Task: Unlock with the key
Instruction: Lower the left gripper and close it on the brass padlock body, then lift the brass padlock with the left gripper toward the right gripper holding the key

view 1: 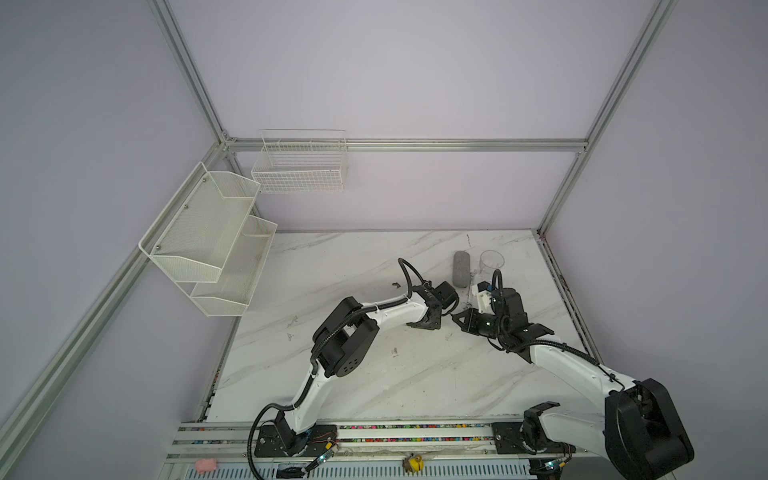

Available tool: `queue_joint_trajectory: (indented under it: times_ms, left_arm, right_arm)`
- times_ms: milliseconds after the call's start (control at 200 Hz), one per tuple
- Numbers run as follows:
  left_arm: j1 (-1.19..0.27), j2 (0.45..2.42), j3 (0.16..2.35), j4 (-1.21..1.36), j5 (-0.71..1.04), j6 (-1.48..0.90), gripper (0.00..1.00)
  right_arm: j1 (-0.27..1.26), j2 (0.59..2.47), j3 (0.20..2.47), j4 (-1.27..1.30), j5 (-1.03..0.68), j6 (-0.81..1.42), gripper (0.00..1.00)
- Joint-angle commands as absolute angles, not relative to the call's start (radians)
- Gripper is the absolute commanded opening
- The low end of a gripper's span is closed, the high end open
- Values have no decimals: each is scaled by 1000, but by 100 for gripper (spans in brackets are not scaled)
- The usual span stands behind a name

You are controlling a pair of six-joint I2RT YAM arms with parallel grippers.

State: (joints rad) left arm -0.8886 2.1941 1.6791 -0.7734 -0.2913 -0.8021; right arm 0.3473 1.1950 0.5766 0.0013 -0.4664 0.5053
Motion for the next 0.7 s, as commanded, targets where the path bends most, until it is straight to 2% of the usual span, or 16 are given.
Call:
queue_joint_trajectory:
  times_ms: [0, 400, 695]
  left_arm:
    - [-888, 2146, 1623, -800, -303, -850, 33]
    - [-888, 2151, 1597, -766, -242, -880, 31]
    - [-888, 2124, 1575, -751, -251, -894, 19]
  right_arm:
    - [344, 1202, 596, -14, -482, 487, 0]
    - [345, 1193, 597, -17, -475, 486, 0]
    - [344, 1198, 607, -21, -482, 481, 0]
